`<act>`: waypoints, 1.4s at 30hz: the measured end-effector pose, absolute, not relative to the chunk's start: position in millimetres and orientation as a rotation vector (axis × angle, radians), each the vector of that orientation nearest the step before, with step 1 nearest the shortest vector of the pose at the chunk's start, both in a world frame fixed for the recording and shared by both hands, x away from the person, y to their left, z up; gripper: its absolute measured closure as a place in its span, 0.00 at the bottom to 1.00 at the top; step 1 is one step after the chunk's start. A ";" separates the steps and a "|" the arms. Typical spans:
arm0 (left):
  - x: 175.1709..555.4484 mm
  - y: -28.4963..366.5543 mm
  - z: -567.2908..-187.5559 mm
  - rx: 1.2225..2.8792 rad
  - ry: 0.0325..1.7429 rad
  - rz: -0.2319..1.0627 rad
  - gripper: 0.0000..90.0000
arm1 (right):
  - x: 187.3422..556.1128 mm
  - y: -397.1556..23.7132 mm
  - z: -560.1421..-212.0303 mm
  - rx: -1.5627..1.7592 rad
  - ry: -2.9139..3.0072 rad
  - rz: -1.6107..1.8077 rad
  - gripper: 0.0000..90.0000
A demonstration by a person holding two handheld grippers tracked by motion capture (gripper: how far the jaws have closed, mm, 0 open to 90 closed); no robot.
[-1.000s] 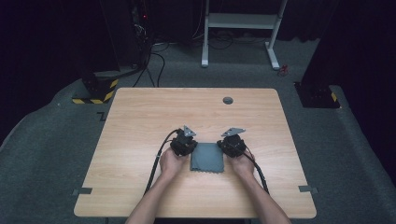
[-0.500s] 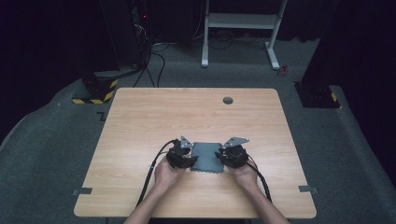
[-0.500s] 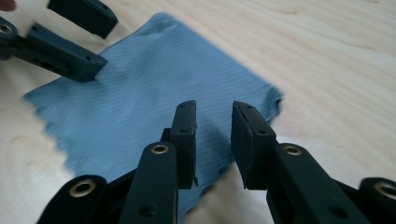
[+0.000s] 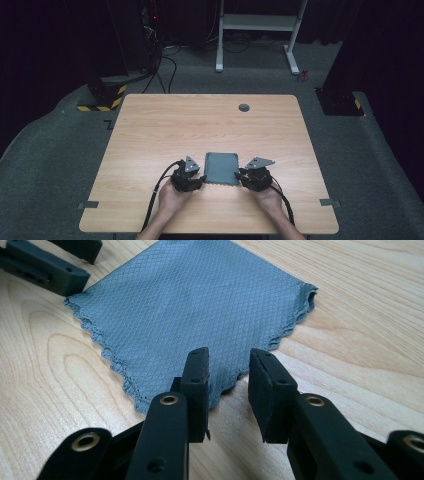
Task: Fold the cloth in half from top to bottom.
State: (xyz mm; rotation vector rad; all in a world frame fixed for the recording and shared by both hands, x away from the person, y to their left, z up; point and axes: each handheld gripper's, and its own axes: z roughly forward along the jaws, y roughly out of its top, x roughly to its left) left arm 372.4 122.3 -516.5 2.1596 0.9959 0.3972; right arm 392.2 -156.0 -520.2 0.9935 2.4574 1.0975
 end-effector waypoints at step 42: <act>331.9 180.7 -504.6 1.889 1.071 0.441 0.51 | 361.3 -232.1 -500.5 1.174 2.208 1.269 0.72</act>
